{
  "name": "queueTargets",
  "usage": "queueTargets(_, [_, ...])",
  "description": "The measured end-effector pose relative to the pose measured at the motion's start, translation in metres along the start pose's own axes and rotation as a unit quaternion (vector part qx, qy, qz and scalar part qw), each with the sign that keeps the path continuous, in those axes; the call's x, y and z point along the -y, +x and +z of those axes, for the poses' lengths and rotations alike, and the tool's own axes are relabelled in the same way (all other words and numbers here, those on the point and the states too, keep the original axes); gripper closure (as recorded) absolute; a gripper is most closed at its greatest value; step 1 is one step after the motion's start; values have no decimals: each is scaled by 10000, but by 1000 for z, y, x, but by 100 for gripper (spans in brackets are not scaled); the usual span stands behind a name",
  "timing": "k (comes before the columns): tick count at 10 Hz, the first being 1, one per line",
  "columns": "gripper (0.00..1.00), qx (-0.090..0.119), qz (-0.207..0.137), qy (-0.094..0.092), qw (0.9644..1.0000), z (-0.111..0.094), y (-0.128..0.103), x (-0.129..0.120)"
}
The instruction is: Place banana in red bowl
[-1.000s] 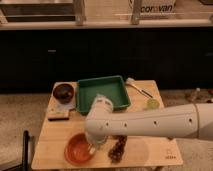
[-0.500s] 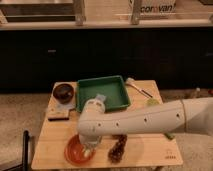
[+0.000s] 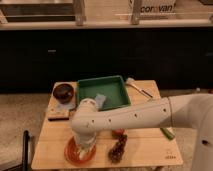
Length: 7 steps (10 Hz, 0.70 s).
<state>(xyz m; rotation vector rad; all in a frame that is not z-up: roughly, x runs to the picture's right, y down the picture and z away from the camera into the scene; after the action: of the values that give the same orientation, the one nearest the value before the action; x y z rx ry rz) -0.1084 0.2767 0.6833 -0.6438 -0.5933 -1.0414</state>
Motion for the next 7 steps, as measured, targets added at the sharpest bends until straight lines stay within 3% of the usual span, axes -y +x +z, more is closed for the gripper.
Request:
queueTargets(3, [100, 328, 139, -114, 9993, 12, 4, 5])
queueTargets(7, [100, 670, 255, -101, 9974, 19, 3, 21])
